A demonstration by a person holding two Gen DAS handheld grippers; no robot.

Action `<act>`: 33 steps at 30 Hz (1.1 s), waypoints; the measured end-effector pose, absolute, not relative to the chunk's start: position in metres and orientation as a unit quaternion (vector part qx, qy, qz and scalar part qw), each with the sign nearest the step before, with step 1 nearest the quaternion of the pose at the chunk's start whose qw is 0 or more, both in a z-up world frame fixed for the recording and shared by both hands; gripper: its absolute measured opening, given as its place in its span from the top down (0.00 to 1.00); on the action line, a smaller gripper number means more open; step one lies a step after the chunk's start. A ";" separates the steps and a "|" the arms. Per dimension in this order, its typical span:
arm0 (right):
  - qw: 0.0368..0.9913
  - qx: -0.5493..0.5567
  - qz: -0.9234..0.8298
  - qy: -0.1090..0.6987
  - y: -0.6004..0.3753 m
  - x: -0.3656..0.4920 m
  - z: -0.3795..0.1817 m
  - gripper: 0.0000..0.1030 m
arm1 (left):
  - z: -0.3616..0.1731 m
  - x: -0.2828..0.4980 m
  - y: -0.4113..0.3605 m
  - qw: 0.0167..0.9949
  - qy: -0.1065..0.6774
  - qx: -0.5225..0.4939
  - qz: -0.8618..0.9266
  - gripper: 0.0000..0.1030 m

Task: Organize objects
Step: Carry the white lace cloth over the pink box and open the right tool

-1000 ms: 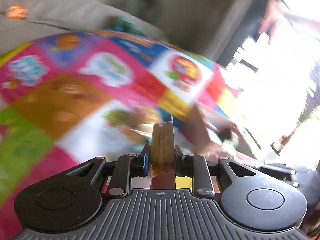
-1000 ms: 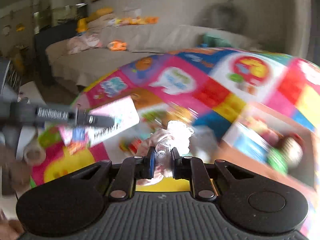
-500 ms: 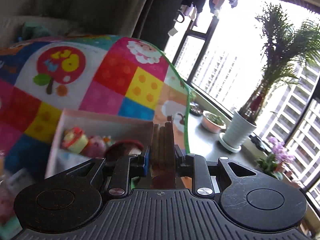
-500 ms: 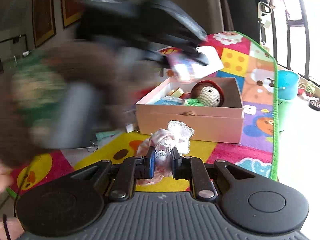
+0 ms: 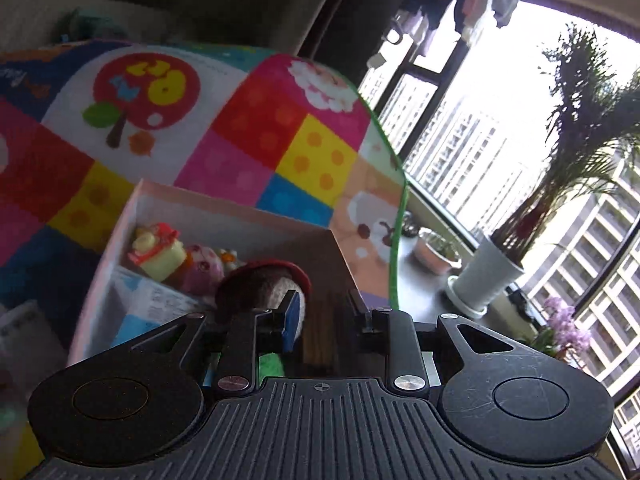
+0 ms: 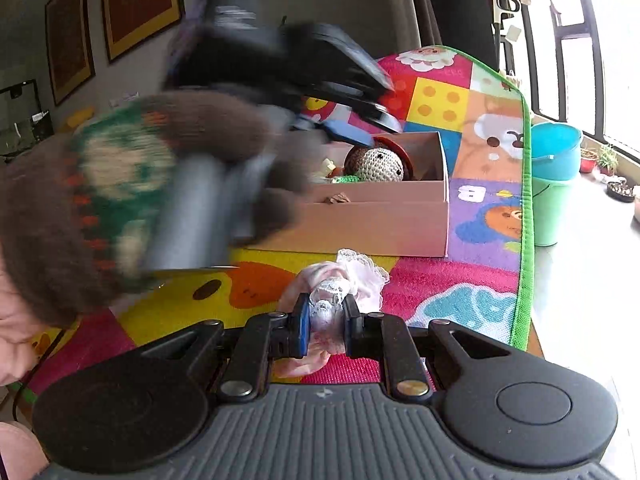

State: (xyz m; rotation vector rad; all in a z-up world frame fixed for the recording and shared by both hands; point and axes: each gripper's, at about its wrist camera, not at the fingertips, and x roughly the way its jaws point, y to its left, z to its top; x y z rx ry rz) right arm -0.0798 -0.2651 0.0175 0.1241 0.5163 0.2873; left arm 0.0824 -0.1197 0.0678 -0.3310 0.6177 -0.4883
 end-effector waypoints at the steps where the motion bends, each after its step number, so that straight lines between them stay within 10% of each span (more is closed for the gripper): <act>1: 0.954 0.062 0.144 0.254 -0.268 -0.079 0.020 0.85 | 0.069 0.075 -0.111 0.910 0.297 -0.156 -0.242 0.73; 16: 0.956 0.073 0.125 0.257 -0.301 0.087 0.147 0.85 | 0.037 -0.023 -0.003 0.908 0.326 -0.084 -0.251 0.73; 33: 0.872 0.055 -0.006 0.486 -0.258 0.246 0.060 0.81 | 0.036 -0.025 0.085 0.936 0.288 -0.138 -0.151 0.73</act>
